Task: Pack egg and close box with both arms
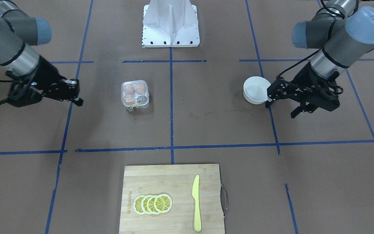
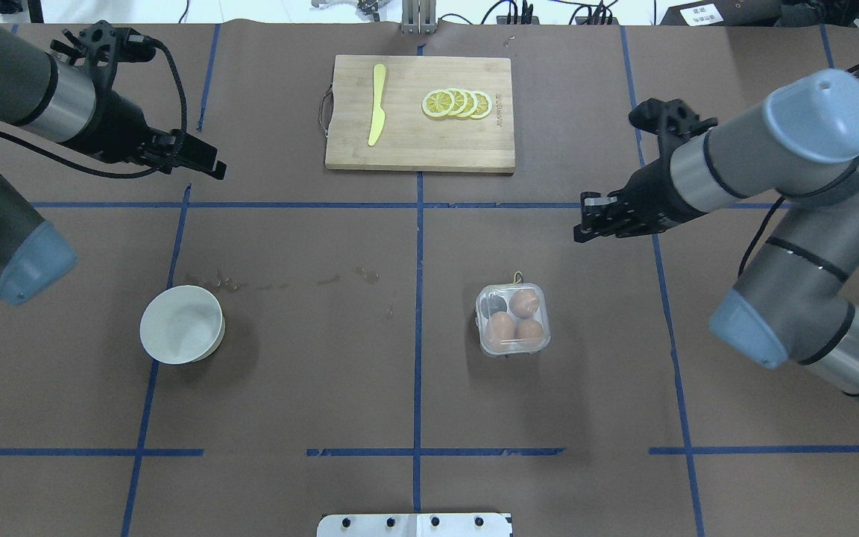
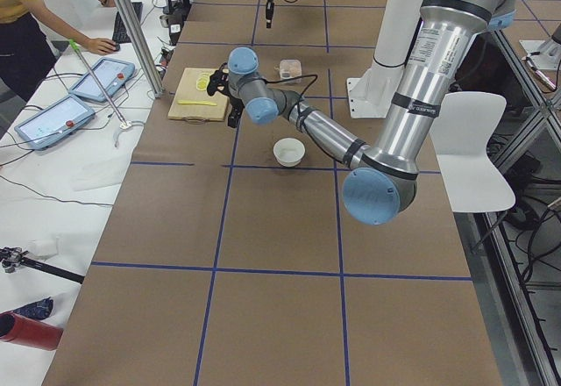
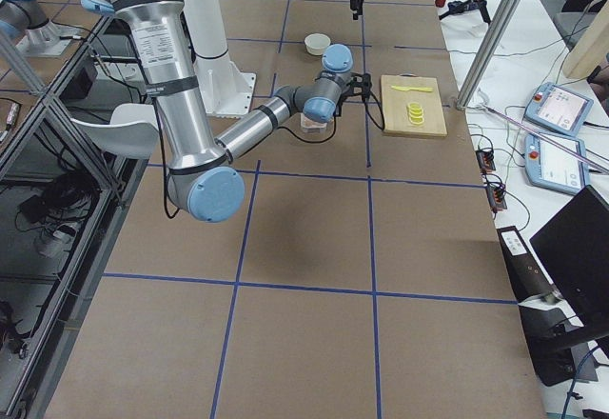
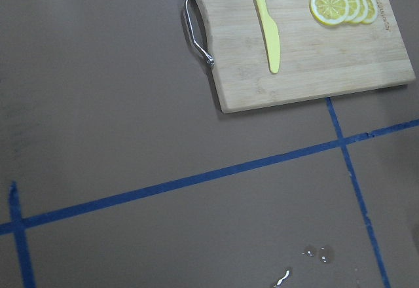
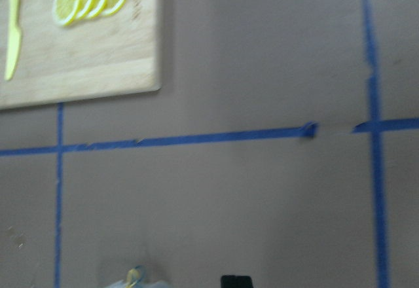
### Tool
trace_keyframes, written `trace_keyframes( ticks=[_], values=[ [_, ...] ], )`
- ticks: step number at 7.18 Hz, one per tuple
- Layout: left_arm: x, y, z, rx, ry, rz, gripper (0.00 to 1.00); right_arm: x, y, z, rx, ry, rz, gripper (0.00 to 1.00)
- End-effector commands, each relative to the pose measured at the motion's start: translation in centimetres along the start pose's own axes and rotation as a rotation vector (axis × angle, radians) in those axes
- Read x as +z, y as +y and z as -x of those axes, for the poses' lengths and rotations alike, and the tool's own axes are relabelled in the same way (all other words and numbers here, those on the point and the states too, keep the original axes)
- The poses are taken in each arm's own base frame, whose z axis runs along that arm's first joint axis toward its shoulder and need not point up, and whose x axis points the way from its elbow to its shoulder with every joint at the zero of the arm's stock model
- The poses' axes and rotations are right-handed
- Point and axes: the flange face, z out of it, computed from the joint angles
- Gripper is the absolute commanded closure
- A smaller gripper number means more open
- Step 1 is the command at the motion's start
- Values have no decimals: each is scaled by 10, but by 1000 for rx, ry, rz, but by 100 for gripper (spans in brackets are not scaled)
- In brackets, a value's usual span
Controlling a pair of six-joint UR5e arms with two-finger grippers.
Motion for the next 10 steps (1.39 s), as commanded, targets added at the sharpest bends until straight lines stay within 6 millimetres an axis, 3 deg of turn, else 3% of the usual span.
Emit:
trace_keyframes(
  ticks=[1, 3, 4, 5, 6, 8, 10],
  values=[
    [-50, 14, 112, 148, -129, -34, 1, -38, -58, -126, 71, 117, -87, 0],
    [-75, 18, 201, 252, -231, -21, 1, -88, -87, -235, -91, 230, -77, 0],
    [-102, 23, 253, 257, -292, -18, 1, -113, -95, -266, -122, 297, -16, 0],
    [-128, 28, 289, 278, -333, 23, 1, -138, -99, -286, -195, 331, 30, 0],
    [-141, 28, 301, 264, -355, 64, 1, -163, -98, -300, -177, 327, 46, 0],
    [-166, 42, 330, 200, -376, 114, 1, -149, -105, -318, -186, 331, 111, 0],
    [-174, 40, 335, 128, -358, 205, 1, -133, -107, -309, -204, 328, 136, 0]
  ],
)
